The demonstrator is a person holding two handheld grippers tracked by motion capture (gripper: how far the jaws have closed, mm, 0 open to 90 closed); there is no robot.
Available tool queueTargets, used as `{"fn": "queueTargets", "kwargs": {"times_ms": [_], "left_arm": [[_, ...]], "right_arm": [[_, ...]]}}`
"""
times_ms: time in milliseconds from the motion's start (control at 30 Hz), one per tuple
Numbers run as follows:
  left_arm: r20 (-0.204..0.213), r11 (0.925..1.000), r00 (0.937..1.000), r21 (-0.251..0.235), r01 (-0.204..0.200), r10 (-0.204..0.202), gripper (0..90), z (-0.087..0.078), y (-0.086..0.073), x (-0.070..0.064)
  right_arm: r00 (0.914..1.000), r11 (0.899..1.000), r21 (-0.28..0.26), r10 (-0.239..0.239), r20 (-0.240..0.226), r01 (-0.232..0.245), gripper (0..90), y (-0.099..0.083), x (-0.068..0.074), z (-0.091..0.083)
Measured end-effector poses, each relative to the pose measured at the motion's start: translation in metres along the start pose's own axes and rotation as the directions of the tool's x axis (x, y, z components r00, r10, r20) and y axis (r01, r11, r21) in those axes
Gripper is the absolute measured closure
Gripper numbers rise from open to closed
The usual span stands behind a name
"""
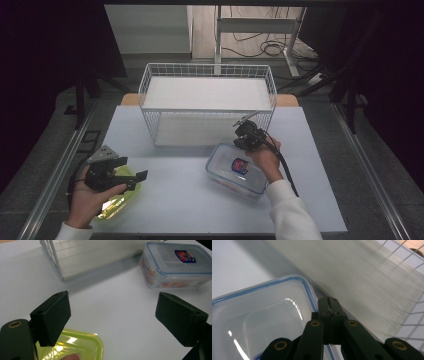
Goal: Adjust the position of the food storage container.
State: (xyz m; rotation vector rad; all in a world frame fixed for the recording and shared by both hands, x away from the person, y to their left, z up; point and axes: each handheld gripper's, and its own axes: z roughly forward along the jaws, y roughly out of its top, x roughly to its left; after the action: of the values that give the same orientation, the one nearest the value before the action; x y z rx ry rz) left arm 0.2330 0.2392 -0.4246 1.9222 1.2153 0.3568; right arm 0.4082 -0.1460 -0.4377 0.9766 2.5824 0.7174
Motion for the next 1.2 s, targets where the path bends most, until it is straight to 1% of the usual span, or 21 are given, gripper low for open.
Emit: {"fn": "queueTargets", "kwargs": {"times_ms": [67, 100, 133, 200, 233, 267, 333, 400, 500, 633, 700, 833, 867, 933, 1067, 1200], "left_arm": [[-0.001, 1.0, 1.0, 0.001, -0.003, 0.003, 12.3, 0.0, 0.0, 0.0], [-0.003, 1.0, 1.0, 0.0, -0.003, 0.003, 12.3, -0.001, 0.0, -0.001], [-0.004, 1.0, 1.0, -0.001, -0.002, 0.002, 12.3, -0.002, 0.0, 0.0], [-0.004, 1.0, 1.0, -0.006, 0.001, -0.001, 12.3, -0.003, 0.0, 0.0], [-0.005, 1.0, 1.0, -0.007, 0.001, -0.001, 12.3, -0.004, 0.0, 0.0], [-0.005, 1.0, 1.0, -0.006, 0.001, -0.001, 12.3, -0.004, 0.0, 0.0], [-0.004, 1.0, 1.0, -0.001, -0.004, 0.004, 12.3, -0.003, 0.0, -0.001], [-0.003, 1.0, 1.0, -0.001, -0.005, 0.005, 12.3, -0.002, 0.0, -0.002], [-0.014, 1.0, 0.9999, -0.009, -0.004, 0.003, 12.3, -0.003, 0.0, -0.002], [-0.023, 0.9999, 0.9997, -0.016, 0.006, -0.007, 12.5, -0.003, -0.001, 0.0], [-0.025, 0.9999, 0.9997, -0.015, 0.009, -0.009, 12.5, -0.002, -0.001, 0.0], [-0.024, 0.9999, 0.9997, -0.012, 0.01, -0.01, 12.6, -0.002, -0.001, 0.001], [-0.024, 0.9999, 0.9997, -0.013, 0.011, -0.011, 12.7, -0.003, -0.001, 0.001], [-0.024, 0.9999, 0.9997, -0.011, 0.009, -0.01, 12.7, -0.003, -0.001, 0.001], [-0.022, 1.0, 0.9997, -0.007, 0.007, -0.007, 12.6, -0.002, -0.002, 0.0], [-0.021, 1.0, 0.9998, -0.002, 0.005, -0.005, 12.6, -0.001, -0.002, -0.001]], "right_arm": [[1.0, 1.0, 0.009, -0.001, 0.0, 0.001, 89.5, 0.001, 0.001, 0.007], [1.0, 1.0, 0.01, -0.004, 0.008, 0.004, 89.5, 0.001, 0.001, 0.009], [0.9999, 1.0, 0.003, -0.001, 0.014, 0.001, 89.5, 0.001, 0.001, 0.011], [1.0, 1.0, -0.009, -0.007, 0.001, 0.007, 89.6, 0.002, 0.002, 0.011], [0.9999, 1.0, -0.01, -0.012, 0.004, 0.012, 89.6, 0.003, 0.003, 0.012], [0.9997, 1.0, -0.006, -0.023, 0.006, 0.023, 89.6, 0.004, 0.003, 0.012], [0.9995, 1.0, 0.005, -0.03, 0.007, 0.03, 89.5, 0.006, 0.003, 0.013], [0.9985, 0.998, 0.025, -0.049, 0.024, 0.049, 89.6, 0.007, 0.002, 0.015], [0.9992, 0.999, 0.026, -0.036, 0.016, 0.035, 89.6, 0.006, 0.0, 0.018], [0.9988, 0.999, 0.027, -0.045, 0.018, 0.044, 89.7, 0.007, 0.003, 0.02], [0.9987, 0.998, 0.025, -0.05, 0.008, 0.049, 89.6, 0.007, 0.006, 0.02], [0.9973, 0.997, 0.028, -0.068, -0.03, 0.068, 89.7, 0.008, 0.014, 0.02], [0.9963, 0.996, 0.025, -0.08, -0.032, 0.081, 89.6, 0.008, 0.017, 0.02], [0.9954, 0.996, 0.03, -0.086, -0.042, 0.087, 89.7, 0.008, 0.023, 0.019], [0.9915, 0.993, 0.024, -0.115, -0.061, 0.117, 89.7, 0.008, 0.034, 0.019], [0.9881, 0.99, 0.023, -0.136, -0.072, 0.138, 89.7, 0.008, 0.044, 0.018]]}}
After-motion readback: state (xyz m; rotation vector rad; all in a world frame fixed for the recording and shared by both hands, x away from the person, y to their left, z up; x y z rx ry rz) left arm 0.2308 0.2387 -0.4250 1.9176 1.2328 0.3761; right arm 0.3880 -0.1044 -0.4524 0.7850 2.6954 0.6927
